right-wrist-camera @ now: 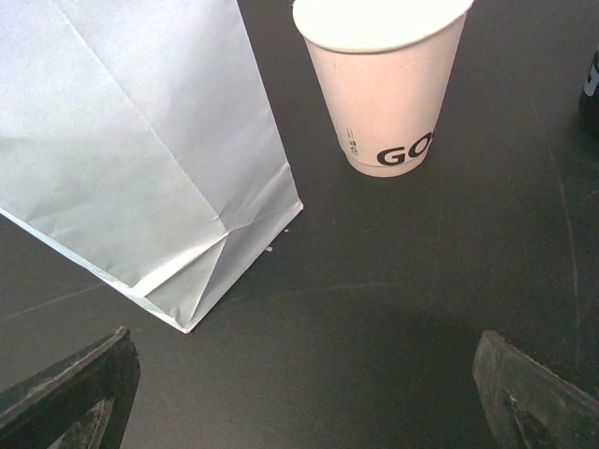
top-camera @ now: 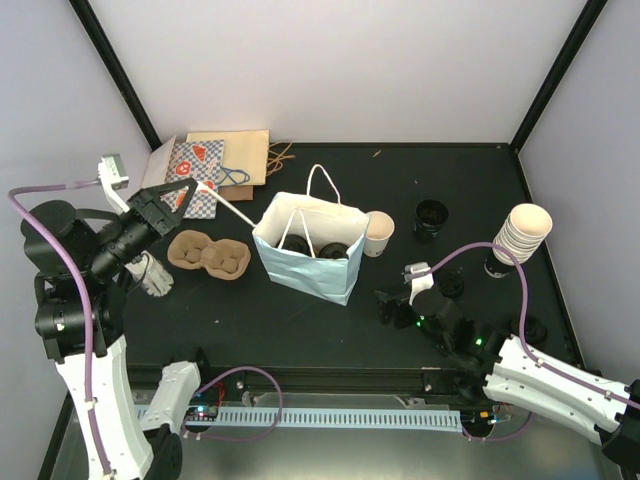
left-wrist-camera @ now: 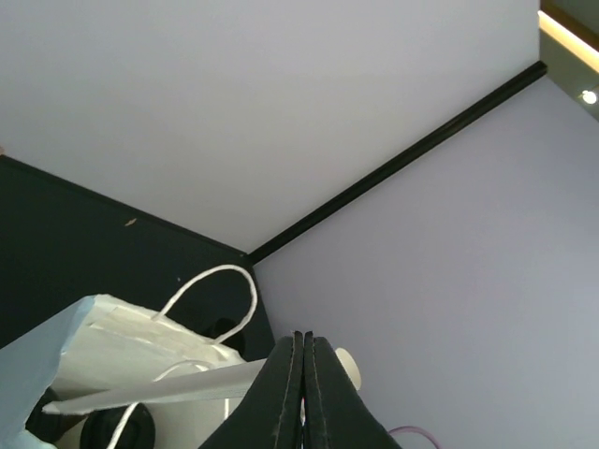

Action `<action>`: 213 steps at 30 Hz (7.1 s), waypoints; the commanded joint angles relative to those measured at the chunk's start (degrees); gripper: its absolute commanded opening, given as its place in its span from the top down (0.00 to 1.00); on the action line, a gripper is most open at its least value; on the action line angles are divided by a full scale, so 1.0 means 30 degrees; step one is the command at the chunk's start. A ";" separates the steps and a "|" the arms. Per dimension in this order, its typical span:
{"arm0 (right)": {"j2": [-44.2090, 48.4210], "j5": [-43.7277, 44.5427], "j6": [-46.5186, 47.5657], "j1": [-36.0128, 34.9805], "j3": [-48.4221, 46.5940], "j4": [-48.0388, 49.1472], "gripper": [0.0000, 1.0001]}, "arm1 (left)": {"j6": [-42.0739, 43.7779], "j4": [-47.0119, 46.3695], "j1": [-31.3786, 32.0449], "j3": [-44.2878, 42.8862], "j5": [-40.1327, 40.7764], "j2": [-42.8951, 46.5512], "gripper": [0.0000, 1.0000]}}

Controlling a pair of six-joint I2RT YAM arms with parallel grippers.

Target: Pack the takeout coffee

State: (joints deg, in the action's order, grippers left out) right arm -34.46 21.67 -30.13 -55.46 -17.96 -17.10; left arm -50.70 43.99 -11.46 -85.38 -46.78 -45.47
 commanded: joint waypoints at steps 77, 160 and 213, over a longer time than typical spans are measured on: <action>-0.0447 -0.0846 0.0505 0.0090 -0.0480 0.0969 0.00 | 0.2609 1.0146 0.5973 0.5079 3.0684 -0.5359 0.31; -0.3159 -0.2024 0.0946 0.0076 -0.1306 0.1196 0.00 | 0.6991 0.9065 0.0361 0.3020 2.6989 -0.7138 0.98; -0.2565 -0.1737 0.0857 0.0060 -0.1106 0.1186 0.00 | 0.3509 0.4159 0.0418 -0.3331 0.1500 -0.0114 0.98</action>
State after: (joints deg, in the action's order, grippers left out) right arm -43.03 15.88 -27.51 -55.46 -20.67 -14.96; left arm -41.04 60.51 -10.07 -95.37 -34.94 -47.46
